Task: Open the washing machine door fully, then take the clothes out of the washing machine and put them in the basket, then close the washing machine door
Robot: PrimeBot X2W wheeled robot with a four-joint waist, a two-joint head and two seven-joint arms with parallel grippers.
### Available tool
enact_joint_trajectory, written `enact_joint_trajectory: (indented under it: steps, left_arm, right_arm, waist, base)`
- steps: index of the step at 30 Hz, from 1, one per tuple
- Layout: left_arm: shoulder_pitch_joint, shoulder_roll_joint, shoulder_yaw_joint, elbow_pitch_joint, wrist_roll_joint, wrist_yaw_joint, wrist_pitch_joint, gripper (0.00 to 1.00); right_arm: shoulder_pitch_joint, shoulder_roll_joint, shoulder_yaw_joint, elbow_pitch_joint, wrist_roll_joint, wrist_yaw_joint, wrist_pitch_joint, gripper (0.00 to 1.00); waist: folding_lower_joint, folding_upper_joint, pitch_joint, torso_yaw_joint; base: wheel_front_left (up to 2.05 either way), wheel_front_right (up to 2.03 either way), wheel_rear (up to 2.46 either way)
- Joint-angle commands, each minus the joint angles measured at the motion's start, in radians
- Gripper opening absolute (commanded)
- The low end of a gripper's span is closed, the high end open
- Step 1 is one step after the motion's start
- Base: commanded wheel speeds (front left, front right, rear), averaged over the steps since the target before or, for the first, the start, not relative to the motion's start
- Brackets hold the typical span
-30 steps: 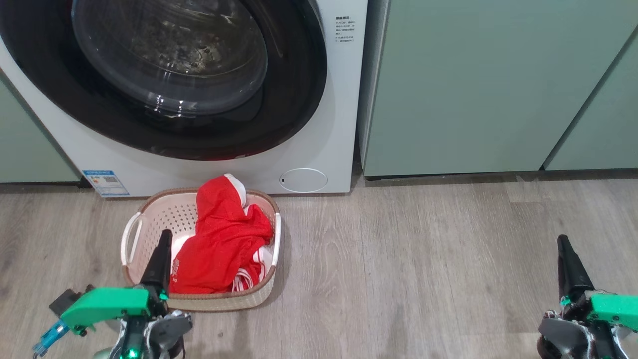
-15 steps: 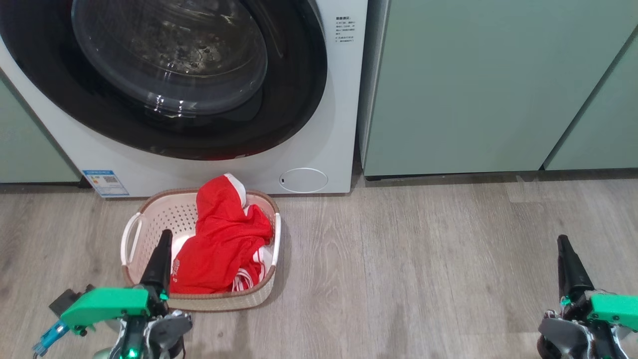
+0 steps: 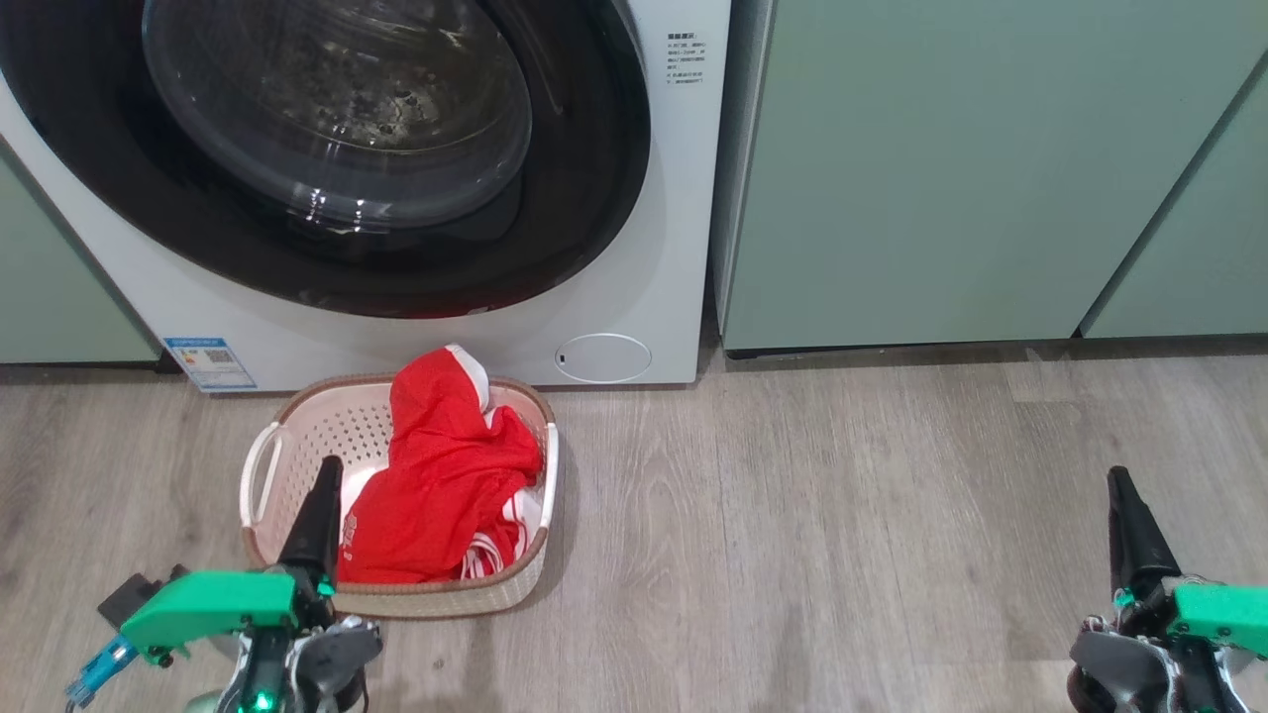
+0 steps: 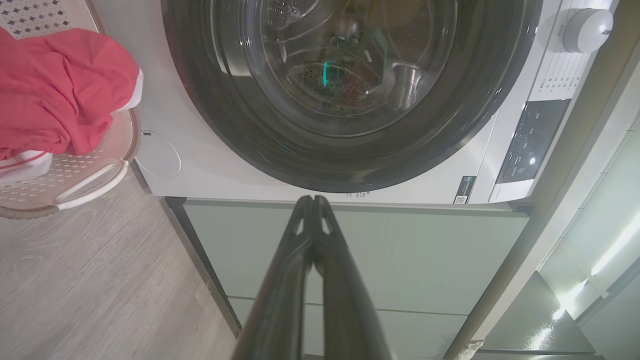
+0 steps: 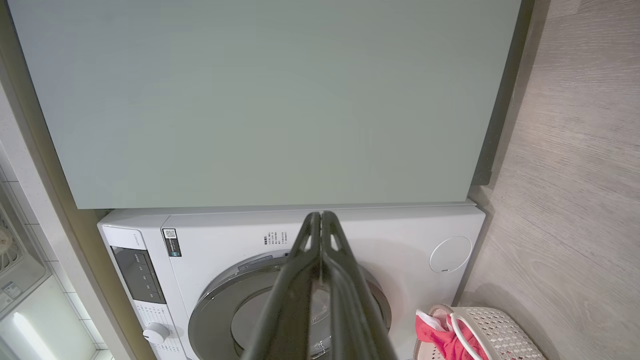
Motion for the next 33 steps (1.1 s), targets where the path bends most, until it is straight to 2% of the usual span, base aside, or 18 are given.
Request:
enact_joint_trajectory:
  steps: [1, 33]
  left_arm:
    - [-0.052, 0.005, 0.032, -0.035, -0.004, 0.001, 0.006, 0.0]
    - [-0.052, 0.005, 0.032, -0.035, -0.004, 0.001, 0.006, 0.0]
  right_arm:
    - [-0.046, -0.01, 0.019, -0.038, 0.006, -0.001, 0.006, 0.0]
    - [-0.046, -0.01, 0.019, -0.038, 0.006, -0.001, 0.006, 0.0]
  waist:
    - [0.0, 0.0, 0.0, 0.0]
    - [0.0, 0.0, 0.0, 0.0]
  base:
    - [0.0, 0.0, 0.0]
    - [0.0, 0.0, 0.0]
